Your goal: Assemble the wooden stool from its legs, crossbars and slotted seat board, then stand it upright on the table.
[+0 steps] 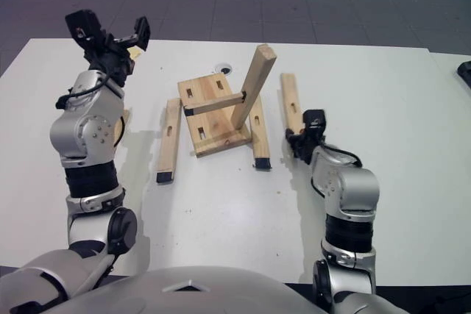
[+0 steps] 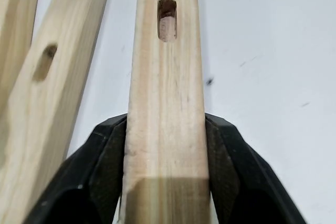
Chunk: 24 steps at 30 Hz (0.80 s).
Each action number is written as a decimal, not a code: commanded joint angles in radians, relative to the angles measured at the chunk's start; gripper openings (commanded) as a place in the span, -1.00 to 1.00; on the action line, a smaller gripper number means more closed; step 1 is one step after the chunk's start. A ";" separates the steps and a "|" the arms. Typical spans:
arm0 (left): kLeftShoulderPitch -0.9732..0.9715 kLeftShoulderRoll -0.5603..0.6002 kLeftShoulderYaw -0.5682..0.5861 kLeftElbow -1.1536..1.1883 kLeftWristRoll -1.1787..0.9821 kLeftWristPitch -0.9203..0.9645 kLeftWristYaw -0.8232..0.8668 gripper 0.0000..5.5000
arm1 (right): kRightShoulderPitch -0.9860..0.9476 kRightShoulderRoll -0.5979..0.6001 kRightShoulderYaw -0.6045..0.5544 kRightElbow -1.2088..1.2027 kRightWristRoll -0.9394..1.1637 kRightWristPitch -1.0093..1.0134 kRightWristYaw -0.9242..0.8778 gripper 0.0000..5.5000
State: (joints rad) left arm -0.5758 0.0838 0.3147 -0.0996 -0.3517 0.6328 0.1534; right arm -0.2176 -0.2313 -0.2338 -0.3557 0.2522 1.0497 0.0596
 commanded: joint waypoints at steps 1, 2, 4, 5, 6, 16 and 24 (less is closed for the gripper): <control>-0.063 0.036 0.174 0.017 -0.187 0.025 -0.040 0.96 | -0.151 -0.027 -0.084 -0.081 0.045 -0.265 0.055 -0.25; -0.095 0.047 0.203 0.001 -0.263 0.025 -0.083 0.96 | -0.190 -0.035 -0.089 -0.102 0.061 -0.319 0.077 -0.25; -0.173 0.068 0.233 -0.055 -0.461 0.052 -0.202 0.96 | -0.276 -0.045 -0.094 -0.144 0.111 -0.393 0.125 -0.25; -0.201 0.077 0.239 -0.074 -0.548 0.072 -0.245 0.96 | -0.304 -0.050 -0.091 -0.155 0.130 -0.418 0.144 -0.25; -0.231 0.089 0.240 -0.095 -0.654 0.110 -0.285 0.96 | -0.334 -0.059 -0.081 -0.163 0.149 -0.445 0.174 -0.25; -0.400 0.029 0.089 -0.072 -0.994 0.226 -0.138 0.96 | -0.464 -0.060 0.143 -0.119 0.144 -0.605 0.323 -0.25; -0.422 0.022 0.046 -0.062 -1.034 0.169 -0.077 0.96 | -0.396 -0.069 0.282 -0.093 0.038 -0.682 0.350 -0.25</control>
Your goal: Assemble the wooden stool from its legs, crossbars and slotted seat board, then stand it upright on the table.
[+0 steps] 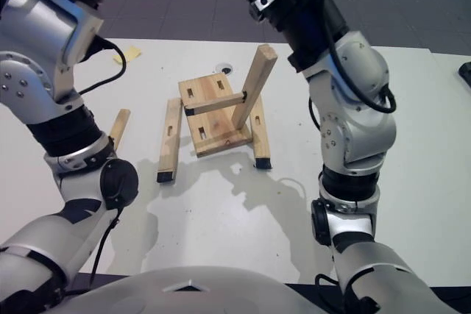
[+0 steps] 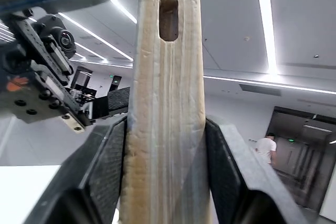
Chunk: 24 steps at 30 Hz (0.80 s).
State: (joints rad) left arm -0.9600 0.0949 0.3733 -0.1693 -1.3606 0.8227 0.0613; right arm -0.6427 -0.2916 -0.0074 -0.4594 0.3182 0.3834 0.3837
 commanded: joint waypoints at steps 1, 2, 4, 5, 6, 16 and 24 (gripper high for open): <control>-0.038 0.017 -0.014 0.007 -0.029 -0.023 0.017 0.96 | 0.035 -0.010 0.064 0.013 -0.038 -0.021 0.027 -0.25; -0.036 0.024 -0.014 0.005 -0.038 -0.025 0.019 0.96 | 0.041 -0.010 0.070 0.015 -0.046 -0.023 0.027 -0.25; -0.032 0.034 -0.017 0.000 -0.054 -0.026 0.021 0.96 | 0.051 -0.010 0.075 0.025 -0.057 -0.027 0.026 -0.25; -0.028 0.038 -0.021 -0.004 -0.063 -0.025 0.020 0.96 | 0.056 -0.009 0.077 0.031 -0.064 -0.029 0.025 -0.25; -0.025 0.042 -0.025 -0.007 -0.068 -0.026 0.020 0.96 | 0.058 -0.009 0.079 0.036 -0.069 -0.032 0.025 -0.25; -0.006 0.083 -0.021 0.016 -0.079 -0.048 0.031 0.85 | 0.109 -0.032 0.099 0.049 -0.121 -0.061 0.047 -0.25; 0.016 0.085 -0.038 0.025 -0.082 -0.061 0.023 0.36 | 0.112 -0.031 0.106 0.045 -0.127 -0.063 0.059 -0.25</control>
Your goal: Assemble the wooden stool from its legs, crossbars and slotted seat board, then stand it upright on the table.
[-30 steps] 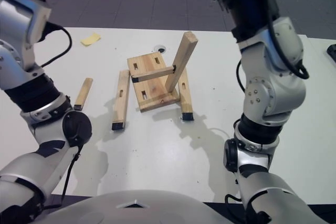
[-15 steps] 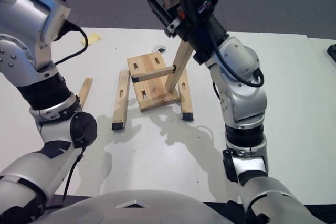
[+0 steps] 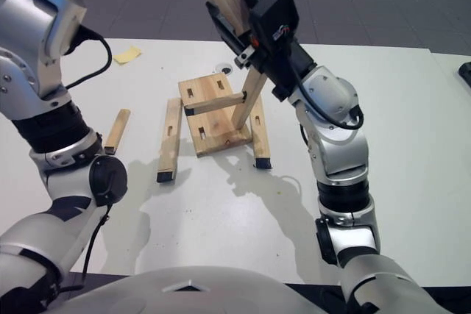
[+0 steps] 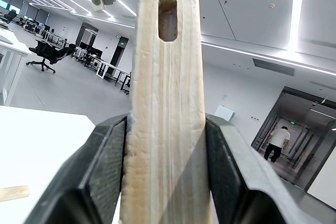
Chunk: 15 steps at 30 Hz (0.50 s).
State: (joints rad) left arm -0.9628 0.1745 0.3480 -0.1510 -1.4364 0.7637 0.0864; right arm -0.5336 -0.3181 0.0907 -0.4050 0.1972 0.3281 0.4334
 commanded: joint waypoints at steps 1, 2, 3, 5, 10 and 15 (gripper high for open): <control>0.023 0.005 -0.015 0.007 -0.007 -0.003 -0.003 0.31 | 0.004 -0.004 0.008 -0.010 -0.006 -0.008 0.011 -0.25; 0.026 0.005 -0.016 0.008 -0.006 -0.004 -0.003 0.24 | 0.004 -0.005 0.008 -0.010 -0.008 -0.009 0.012 -0.25; 0.029 0.006 -0.018 0.010 -0.004 -0.004 -0.004 0.19 | 0.004 -0.005 0.008 -0.009 -0.009 -0.009 0.013 -0.25; 0.033 0.008 -0.021 0.011 -0.001 -0.005 -0.005 0.08 | 0.005 -0.005 0.009 -0.009 -0.011 -0.009 0.014 -0.25; 0.039 0.022 -0.024 0.015 0.015 -0.009 -0.013 -0.21 | 0.009 -0.007 0.015 -0.003 -0.023 -0.013 0.016 -0.25; 0.055 0.027 -0.022 0.008 0.034 -0.023 -0.018 -0.48 | 0.016 -0.013 0.021 0.006 -0.036 -0.017 0.020 -0.25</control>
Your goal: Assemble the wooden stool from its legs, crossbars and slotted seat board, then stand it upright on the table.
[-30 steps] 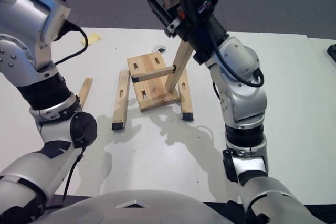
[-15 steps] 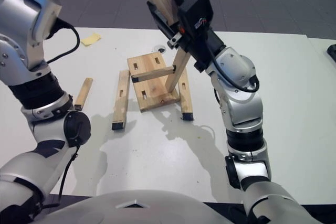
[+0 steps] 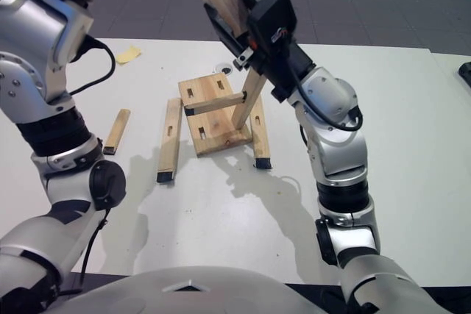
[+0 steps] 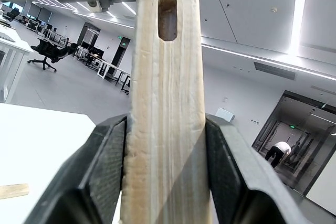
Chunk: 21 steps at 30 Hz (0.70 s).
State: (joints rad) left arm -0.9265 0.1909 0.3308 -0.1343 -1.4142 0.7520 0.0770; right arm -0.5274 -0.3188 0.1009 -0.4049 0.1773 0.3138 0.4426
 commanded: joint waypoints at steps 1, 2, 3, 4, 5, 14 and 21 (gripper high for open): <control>0.025 0.011 -0.008 -0.015 0.024 -0.016 -0.016 -0.52 | 0.010 -0.012 0.011 0.008 -0.017 -0.003 0.011 -0.25; 0.030 0.012 -0.013 -0.021 0.036 -0.020 -0.024 -0.54 | 0.011 -0.012 0.011 0.009 -0.018 -0.002 0.010 -0.25; 0.035 0.013 -0.019 -0.027 0.051 -0.027 -0.034 -0.55 | 0.011 -0.013 0.011 0.010 -0.020 -0.002 0.009 -0.25; 0.039 0.015 -0.026 -0.033 0.069 -0.034 -0.044 -0.56 | 0.011 -0.015 0.012 0.011 -0.022 -0.001 0.008 -0.25; 0.044 0.015 -0.031 -0.037 0.085 -0.039 -0.053 -0.56 | 0.013 -0.017 0.013 0.013 -0.024 0.000 0.007 -0.25; 0.101 -0.014 -0.079 -0.057 0.341 -0.219 -0.149 -0.63 | 0.008 -0.043 -0.027 0.007 0.007 0.014 0.034 0.10; 0.141 -0.031 0.084 -0.032 0.447 -0.453 -0.096 -0.63 | -0.110 -0.044 -0.439 0.133 0.244 0.165 -0.213 0.50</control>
State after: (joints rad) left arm -0.8153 0.1343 0.3708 -0.1700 -1.0136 0.3451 -0.0520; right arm -0.6100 -0.3434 -0.2688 -0.3611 0.4596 0.4269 0.3398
